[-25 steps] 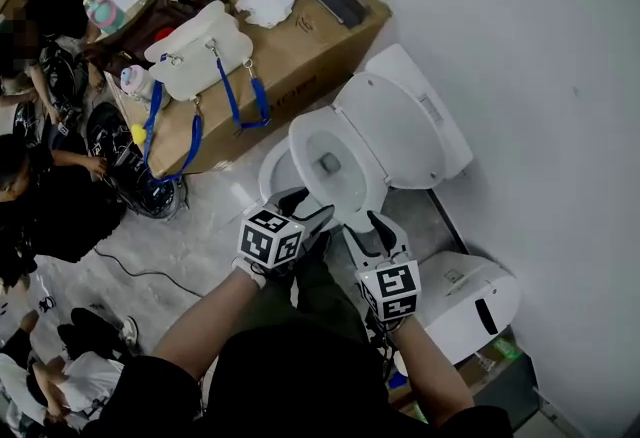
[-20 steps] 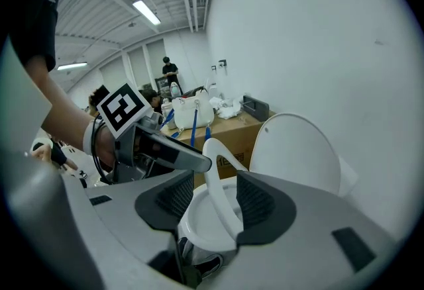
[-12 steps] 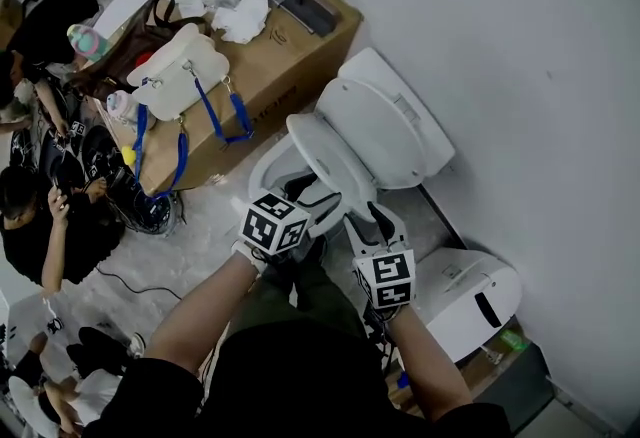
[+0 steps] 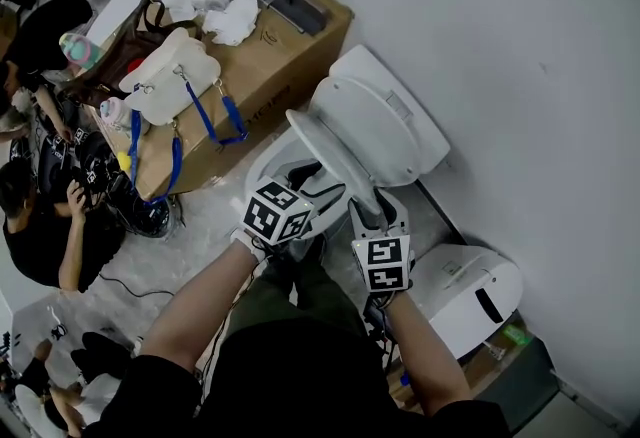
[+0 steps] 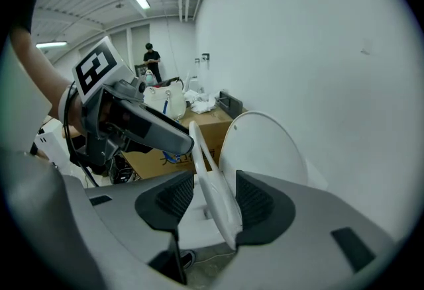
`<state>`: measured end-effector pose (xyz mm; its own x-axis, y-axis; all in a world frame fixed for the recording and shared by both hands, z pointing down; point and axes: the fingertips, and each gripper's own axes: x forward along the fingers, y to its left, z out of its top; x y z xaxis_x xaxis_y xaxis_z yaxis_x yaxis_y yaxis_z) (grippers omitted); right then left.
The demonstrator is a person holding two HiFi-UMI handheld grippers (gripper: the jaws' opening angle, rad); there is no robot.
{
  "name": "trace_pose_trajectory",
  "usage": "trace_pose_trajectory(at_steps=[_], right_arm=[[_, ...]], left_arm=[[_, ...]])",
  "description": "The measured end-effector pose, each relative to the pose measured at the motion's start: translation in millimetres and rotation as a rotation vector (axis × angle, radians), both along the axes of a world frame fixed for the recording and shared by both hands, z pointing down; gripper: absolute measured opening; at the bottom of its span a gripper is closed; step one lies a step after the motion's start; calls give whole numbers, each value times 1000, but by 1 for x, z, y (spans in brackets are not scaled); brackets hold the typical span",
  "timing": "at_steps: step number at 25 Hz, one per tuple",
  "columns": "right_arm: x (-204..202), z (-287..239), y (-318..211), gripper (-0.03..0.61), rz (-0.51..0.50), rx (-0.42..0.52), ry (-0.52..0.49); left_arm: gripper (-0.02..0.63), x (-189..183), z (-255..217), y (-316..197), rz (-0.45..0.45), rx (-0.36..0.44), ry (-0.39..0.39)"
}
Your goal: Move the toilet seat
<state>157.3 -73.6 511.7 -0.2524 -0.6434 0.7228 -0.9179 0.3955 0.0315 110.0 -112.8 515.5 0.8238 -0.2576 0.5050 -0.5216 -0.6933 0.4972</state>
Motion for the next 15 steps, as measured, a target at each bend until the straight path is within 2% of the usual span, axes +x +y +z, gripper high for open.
trace_pose_trajectory(at_steps=[8,15], right_arm=[[15,2,-12,213,48,7,40],[21,1,-13,215,71,13,32]], left_arm=[[266,11,-5,-9,24,27,-4],[266,15,-7,-12,14,24,2]])
